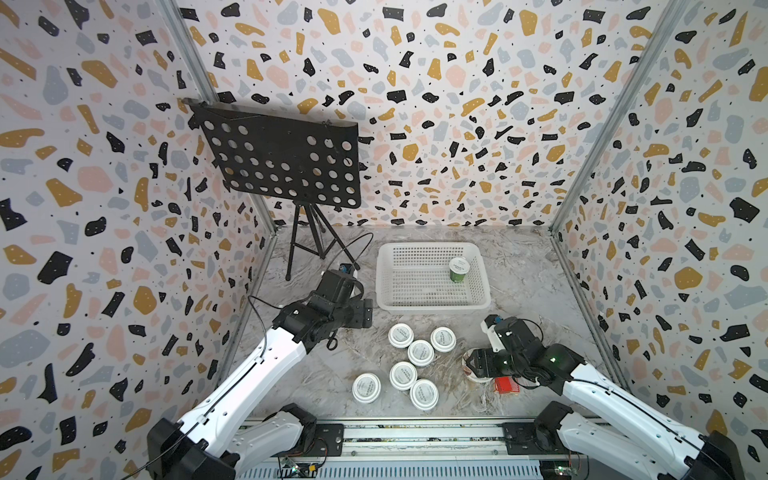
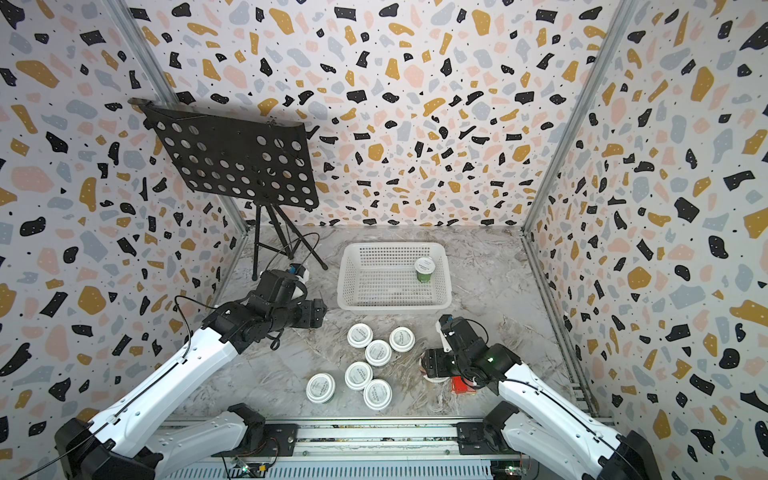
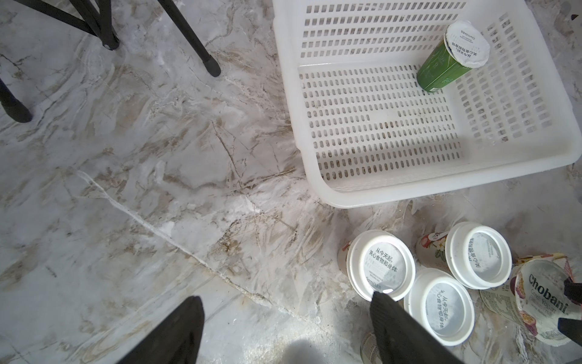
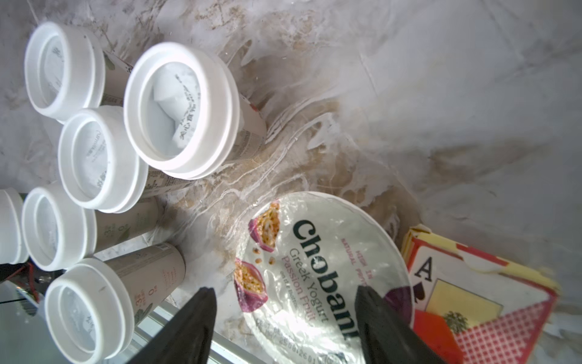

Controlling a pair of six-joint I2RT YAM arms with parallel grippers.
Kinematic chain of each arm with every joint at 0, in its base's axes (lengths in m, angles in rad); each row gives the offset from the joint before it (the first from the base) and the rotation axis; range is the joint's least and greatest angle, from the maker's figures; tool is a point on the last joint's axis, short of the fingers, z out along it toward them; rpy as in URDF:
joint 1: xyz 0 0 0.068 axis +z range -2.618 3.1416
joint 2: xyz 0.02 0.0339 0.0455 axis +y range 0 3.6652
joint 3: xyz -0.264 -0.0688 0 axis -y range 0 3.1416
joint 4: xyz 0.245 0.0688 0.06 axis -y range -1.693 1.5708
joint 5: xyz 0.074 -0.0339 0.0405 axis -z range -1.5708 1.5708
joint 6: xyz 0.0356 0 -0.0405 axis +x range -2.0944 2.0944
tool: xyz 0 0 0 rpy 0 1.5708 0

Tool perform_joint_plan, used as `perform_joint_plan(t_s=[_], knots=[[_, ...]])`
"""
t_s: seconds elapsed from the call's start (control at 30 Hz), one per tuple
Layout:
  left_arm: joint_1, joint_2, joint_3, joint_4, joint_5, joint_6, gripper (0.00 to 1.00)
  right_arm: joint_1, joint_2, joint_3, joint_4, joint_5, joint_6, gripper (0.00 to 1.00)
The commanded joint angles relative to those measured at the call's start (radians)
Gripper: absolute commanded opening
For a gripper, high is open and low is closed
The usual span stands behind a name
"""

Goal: Put the yogurt in the basket
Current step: Pick up the yogurt from the center of the board.

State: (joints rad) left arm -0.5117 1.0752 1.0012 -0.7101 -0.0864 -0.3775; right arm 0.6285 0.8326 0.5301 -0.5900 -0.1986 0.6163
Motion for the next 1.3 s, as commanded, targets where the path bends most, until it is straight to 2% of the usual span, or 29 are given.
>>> perform_joint_plan(t_s=[0.0, 0.3, 0.6, 0.93, 1.27], knots=[[-0.003, -0.004, -0.006, 0.021, 0.011, 0.005, 0.86, -0.065, -0.059, -0.009, 0.016, -0.119, 0.021, 0.73], [-0.003, -0.003, -0.004, 0.022, 0.019, 0.002, 0.86, -0.173, -0.081, 0.001, -0.040, -0.138, -0.008, 0.73], [-0.003, -0.008, -0.007, 0.024, 0.020, 0.002, 0.86, -0.325, -0.075, -0.066, -0.017, -0.264, -0.008, 0.73], [-0.003, -0.004, -0.005, 0.025, 0.024, 0.001, 0.86, -0.338, -0.067, -0.139, 0.064, -0.352, 0.009, 0.69], [-0.003, -0.003, -0.007, 0.025, 0.025, -0.002, 0.86, -0.339, -0.048, -0.135, 0.066, -0.331, -0.011, 0.57]])
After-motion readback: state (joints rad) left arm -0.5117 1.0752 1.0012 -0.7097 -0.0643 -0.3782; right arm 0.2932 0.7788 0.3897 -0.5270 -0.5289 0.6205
